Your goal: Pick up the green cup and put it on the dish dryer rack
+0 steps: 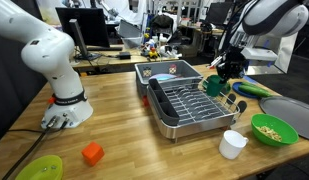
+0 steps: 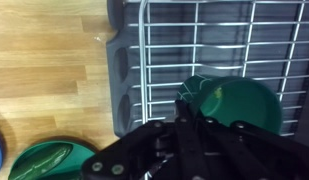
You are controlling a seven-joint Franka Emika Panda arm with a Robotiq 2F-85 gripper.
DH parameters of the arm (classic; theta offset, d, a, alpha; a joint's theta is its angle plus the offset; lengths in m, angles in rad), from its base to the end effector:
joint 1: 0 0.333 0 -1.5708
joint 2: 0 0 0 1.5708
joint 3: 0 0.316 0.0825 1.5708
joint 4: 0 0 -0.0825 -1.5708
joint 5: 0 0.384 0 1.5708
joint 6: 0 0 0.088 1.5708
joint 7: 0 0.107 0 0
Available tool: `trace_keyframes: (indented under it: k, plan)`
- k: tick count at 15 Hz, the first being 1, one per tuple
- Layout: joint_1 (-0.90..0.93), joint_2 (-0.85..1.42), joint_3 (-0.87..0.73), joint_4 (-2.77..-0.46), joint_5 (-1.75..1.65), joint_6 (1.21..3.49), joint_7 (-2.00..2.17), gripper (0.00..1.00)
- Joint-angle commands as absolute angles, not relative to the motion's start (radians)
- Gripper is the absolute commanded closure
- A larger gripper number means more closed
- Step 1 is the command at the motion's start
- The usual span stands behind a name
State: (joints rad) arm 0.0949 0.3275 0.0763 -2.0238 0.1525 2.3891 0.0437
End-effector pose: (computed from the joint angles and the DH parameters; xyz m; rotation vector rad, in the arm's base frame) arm 0.5940 0.1026 0.2911 -3.0073 -0.0203 -0.0351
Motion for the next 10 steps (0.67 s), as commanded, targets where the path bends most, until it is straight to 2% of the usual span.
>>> trace_keyframes:
  k: [1, 10]
  plan:
    - [0.052, 0.388, 0.096, -1.974, 0.183, 2.317, -0.054, 0.99]
    - [0.029, 0.467, 0.093, -1.933, 0.176, 2.193, -0.111, 0.99]
